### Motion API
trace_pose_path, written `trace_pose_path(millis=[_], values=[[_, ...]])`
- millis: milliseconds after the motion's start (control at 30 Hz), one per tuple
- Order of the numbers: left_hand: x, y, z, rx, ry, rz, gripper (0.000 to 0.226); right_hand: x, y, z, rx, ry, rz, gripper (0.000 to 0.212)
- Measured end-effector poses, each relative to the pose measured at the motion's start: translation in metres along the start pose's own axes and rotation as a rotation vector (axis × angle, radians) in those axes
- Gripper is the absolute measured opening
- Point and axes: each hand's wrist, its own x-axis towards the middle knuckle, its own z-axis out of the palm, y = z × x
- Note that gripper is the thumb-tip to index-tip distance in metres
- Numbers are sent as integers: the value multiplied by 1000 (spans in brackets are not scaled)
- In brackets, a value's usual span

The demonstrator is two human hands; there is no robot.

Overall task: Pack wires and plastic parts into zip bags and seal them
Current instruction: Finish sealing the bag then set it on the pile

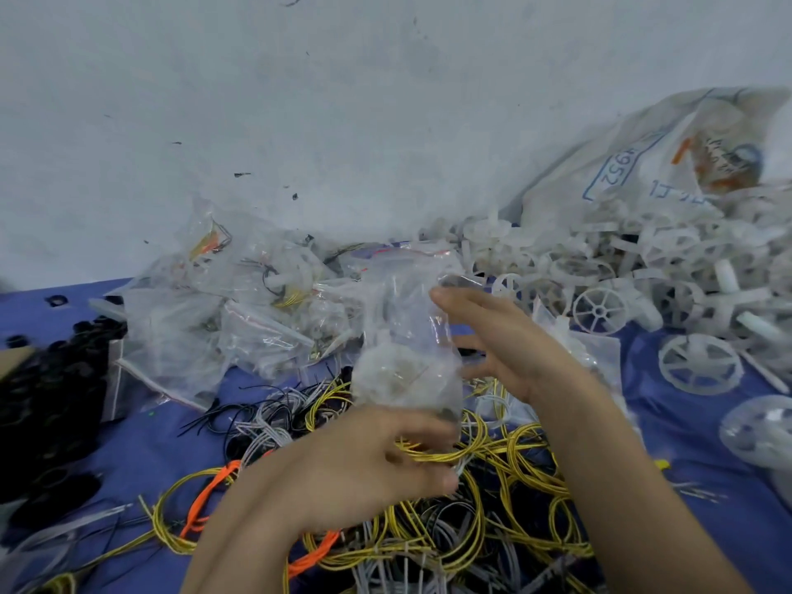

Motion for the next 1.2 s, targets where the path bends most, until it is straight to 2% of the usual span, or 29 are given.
trace_pose_path(millis=[33, 100, 167, 233, 333, 400, 467, 600, 633, 700, 800, 867, 900, 967, 1000, 1067, 1100, 1167, 1200], values=[[1, -1, 1, 29, -43, -45, 33, 4, 5, -1, 0, 60, 0, 42], [3, -8, -2, 130, 34, -78, 30, 11, 13, -4, 31, 131, -10, 11], [1, -17, -11, 172, 184, -106, 29, 16, 19, -7, 21, 152, -26, 15], [-5, -26, -20, 136, 322, -132, 29, 18, 18, -6, 144, 107, -25, 22], [-8, -40, -32, 100, 541, -134, 29, 20, 15, -7, 576, -57, 8, 24], [-8, -44, -37, -8, 707, -117, 27, 19, 12, -9, 680, -189, -10, 17], [-6, -43, -38, -130, 790, -100, 31, 15, 7, -10, 695, -312, -46, 6], [-4, -33, -32, -301, 693, -38, 87, 9, 2, -9, 843, -433, -69, 5], [-3, -30, -30, -333, 661, 12, 86, 8, 1, -8, 885, -452, -63, 10], [-1, -22, -26, -372, 597, 98, 65, 8, 0, -4, 914, -495, -55, 20], [6, -18, -19, -564, 558, 147, 50, 7, -1, 4, 876, -490, -53, 20], [11, -16, -15, -606, 651, 145, 20, 10, 0, 5, 717, -384, -67, 24], [11, -17, -15, -628, 727, 118, 12, 12, 1, 3, 567, -277, -77, 20], [9, -24, -19, -693, 861, 76, 16, 16, 9, -5, 108, -47, -96, 13], [6, -27, -24, -712, 923, 81, 16, 17, 13, -9, -186, -12, -71, 12], [-1, -32, -35, -736, 1076, 133, 21, 17, 20, -16, -761, -150, 38, 19], [-5, -33, -40, -722, 1160, 173, 32, 16, 22, -17, -948, -265, 101, 25], [-12, -37, -46, -601, 1293, 242, 52, 13, 24, -12, -1132, -407, 138, 35], [-16, -39, -49, -530, 1327, 251, 50, 11, 23, -7, -1173, -410, 89, 34]])
